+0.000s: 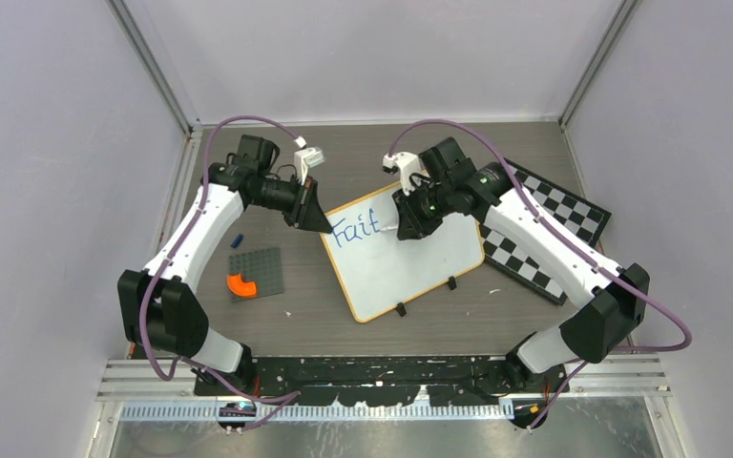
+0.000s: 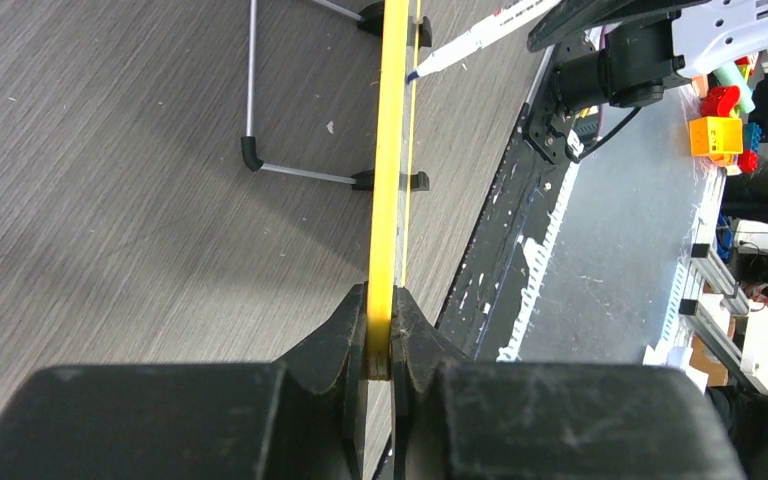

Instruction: Write a sentence on the whiteboard

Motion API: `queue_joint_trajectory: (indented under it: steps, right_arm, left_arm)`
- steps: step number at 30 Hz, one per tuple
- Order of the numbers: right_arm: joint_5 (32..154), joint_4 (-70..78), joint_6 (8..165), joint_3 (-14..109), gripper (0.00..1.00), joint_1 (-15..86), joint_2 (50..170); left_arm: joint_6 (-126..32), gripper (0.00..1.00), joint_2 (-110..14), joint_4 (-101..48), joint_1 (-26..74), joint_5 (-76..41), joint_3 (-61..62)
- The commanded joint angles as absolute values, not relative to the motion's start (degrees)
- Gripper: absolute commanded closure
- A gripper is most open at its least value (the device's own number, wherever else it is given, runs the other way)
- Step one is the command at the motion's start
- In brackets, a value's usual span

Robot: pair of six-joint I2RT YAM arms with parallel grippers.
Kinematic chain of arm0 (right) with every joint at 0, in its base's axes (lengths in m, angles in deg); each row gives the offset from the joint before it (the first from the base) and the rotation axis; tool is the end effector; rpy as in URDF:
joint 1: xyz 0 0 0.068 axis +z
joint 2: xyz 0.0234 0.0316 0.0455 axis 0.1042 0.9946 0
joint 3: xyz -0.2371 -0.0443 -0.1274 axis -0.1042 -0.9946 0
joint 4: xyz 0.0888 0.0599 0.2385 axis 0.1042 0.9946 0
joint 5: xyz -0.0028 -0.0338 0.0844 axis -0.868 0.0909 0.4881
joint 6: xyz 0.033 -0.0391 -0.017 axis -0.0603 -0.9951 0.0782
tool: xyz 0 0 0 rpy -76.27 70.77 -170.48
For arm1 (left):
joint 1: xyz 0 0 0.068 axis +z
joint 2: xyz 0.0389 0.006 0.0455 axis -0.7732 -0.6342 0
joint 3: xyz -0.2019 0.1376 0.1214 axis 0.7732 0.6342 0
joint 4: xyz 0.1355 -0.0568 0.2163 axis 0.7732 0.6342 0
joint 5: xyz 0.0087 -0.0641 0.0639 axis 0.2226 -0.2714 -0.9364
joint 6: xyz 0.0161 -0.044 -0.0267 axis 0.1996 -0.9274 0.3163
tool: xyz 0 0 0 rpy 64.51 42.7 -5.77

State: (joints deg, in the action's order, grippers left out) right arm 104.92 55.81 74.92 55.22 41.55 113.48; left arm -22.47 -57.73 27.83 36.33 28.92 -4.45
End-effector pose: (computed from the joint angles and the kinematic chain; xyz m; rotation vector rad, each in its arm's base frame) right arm 0.2414 0.1877 0.3459 -1.0093 2.3342 0.6583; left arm 0.2786 -0.1012 0.3194 0.8681 2.2367 -1.2368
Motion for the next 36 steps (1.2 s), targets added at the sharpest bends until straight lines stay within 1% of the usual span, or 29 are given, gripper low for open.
queue_joint_trajectory:
  steps: [1,7,17,36]
  right_arm:
    - [100.89,55.90,73.01,60.37,1.00,41.49,112.44]
    - [102.08,57.16,73.01,63.53,1.00,41.47,112.89]
    - [100.07,55.93,72.38,66.52,1.00,41.39,115.12]
    - [101.19,52.96,74.80,56.18,1.00,41.35,111.54]
  left_arm:
    - [-19.89,1.00,-58.13,31.55,33.81,28.78,-3.91]
    - [-19.92,1.00,-58.19,31.58,33.77,28.84,-4.03]
    - [-19.76,1.00,-58.26,31.63,33.68,28.78,-4.08]
    - [-19.50,1.00,-58.37,31.81,33.63,28.69,-4.03]
